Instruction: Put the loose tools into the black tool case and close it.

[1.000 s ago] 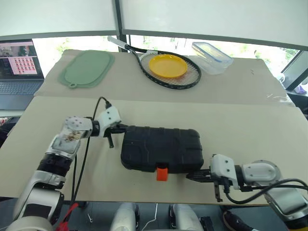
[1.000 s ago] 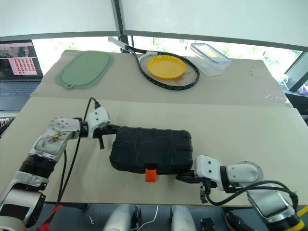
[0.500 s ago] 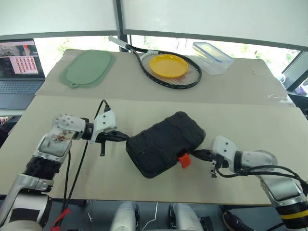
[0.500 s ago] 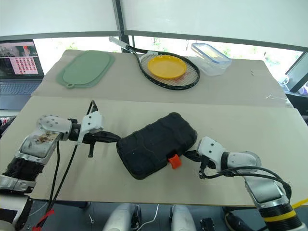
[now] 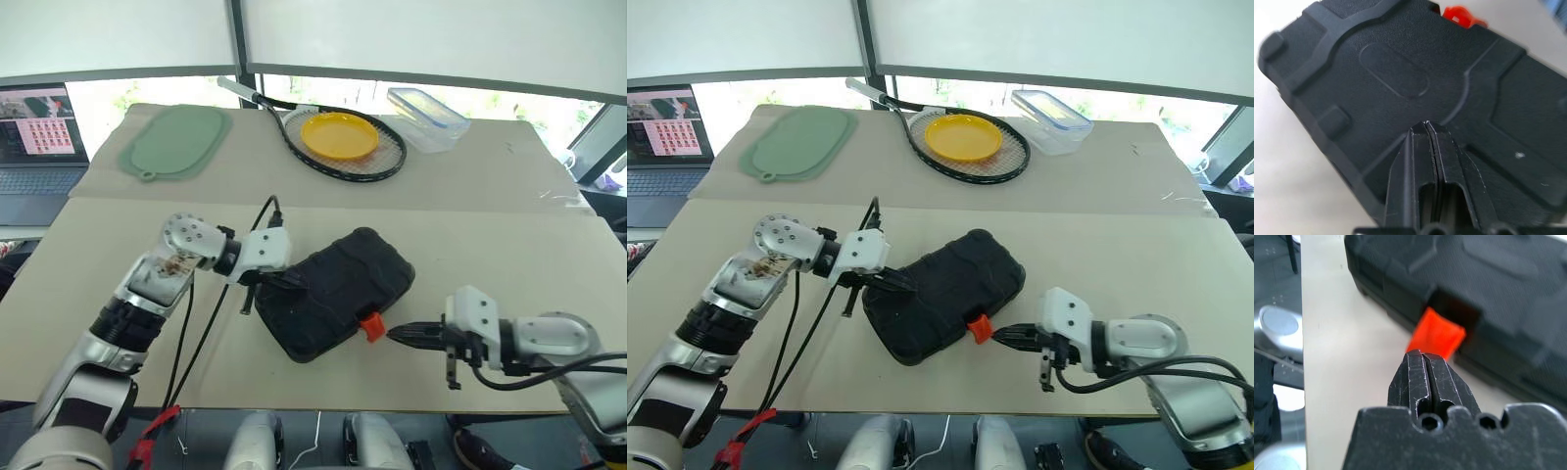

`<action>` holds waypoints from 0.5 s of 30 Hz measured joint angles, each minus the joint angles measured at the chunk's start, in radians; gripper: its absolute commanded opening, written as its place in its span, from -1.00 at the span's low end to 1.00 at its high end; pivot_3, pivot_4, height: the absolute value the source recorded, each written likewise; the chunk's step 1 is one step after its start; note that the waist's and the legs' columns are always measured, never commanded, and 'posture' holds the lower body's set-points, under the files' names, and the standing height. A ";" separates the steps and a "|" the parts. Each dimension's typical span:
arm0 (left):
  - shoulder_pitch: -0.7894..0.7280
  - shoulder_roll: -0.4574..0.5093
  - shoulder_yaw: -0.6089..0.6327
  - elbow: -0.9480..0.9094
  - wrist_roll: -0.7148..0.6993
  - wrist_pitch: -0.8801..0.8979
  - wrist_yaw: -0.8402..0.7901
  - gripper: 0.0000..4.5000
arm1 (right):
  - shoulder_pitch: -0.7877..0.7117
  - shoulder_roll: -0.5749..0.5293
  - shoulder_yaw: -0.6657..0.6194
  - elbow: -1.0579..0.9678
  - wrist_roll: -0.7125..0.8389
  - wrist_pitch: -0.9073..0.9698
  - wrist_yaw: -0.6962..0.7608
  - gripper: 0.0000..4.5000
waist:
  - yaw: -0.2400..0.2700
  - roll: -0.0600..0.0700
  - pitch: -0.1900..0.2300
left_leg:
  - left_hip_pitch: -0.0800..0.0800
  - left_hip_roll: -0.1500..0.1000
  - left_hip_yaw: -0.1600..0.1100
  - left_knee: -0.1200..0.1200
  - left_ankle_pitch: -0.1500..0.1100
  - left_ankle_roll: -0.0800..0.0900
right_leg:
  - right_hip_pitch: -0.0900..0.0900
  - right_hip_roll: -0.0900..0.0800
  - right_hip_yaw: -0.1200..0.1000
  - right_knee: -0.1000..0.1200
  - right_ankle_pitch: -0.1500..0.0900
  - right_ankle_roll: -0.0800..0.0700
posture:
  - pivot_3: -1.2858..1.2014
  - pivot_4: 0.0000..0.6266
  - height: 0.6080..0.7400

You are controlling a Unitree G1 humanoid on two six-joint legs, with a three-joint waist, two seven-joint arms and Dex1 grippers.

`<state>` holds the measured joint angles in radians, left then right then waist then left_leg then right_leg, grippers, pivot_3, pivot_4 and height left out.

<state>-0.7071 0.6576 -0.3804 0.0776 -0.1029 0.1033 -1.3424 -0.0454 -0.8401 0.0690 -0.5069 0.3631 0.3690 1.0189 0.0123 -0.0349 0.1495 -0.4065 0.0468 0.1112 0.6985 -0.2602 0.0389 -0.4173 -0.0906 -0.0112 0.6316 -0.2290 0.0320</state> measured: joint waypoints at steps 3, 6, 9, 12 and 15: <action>0.002 -0.010 0.003 0.017 0.001 -0.014 0.009 -0.98 | -0.039 0.026 0.050 0.030 -0.042 0.003 -0.019 -1.00 | 0.000 -0.001 -0.003 | 0.000 0.000 0.000 0.000 0.000 0.000 | 0.000 0.000 0.000 0.000 0.000 0.000 | 0.03 -0.52 0.98; 0.016 -0.014 0.012 0.010 0.000 -0.002 0.023 -0.98 | -0.059 0.047 0.102 0.090 -0.095 -0.002 -0.027 -1.00 | 0.000 0.000 -0.006 | 0.001 0.001 0.000 0.000 0.000 0.000 | 0.000 0.000 0.000 0.001 0.000 0.000 | 0.03 -0.52 0.98; 0.020 -0.014 0.019 0.000 0.000 0.010 0.025 -0.98 | -0.059 0.069 0.121 0.138 -0.129 -0.003 -0.041 -1.00 | 0.000 0.000 -0.006 | 0.001 0.001 0.000 0.000 0.000 0.000 | 0.000 0.001 0.001 0.001 0.000 0.000 | 0.03 -0.52 0.98; 0.019 -0.014 0.022 0.001 0.000 0.010 0.025 -0.98 | -0.058 0.080 0.122 0.148 -0.148 -0.013 -0.046 -1.00 | -0.001 0.001 -0.007 | 0.001 0.001 0.000 0.000 0.000 0.000 | -0.001 0.001 0.001 0.001 0.000 0.000 | 0.03 -0.52 0.98; 0.015 -0.014 0.023 0.008 0.001 0.010 0.025 -0.98 | -0.057 0.112 0.124 0.163 -0.162 -0.014 -0.062 -1.00 | -0.003 0.001 -0.007 | 0.001 0.001 0.000 0.000 0.000 0.000 | -0.001 0.001 0.001 0.001 0.000 -0.001 | 0.03 -0.52 0.98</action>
<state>-0.6917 0.6433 -0.3573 0.0855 -0.1022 0.1129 -1.3170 -0.1021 -0.7277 0.1926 -0.3441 0.2011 0.3546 0.9567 0.0091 -0.0336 0.1425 -0.4058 0.0479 0.1109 0.6987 -0.2599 0.0385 -0.4181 -0.0894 -0.0104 0.6330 -0.2288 0.0312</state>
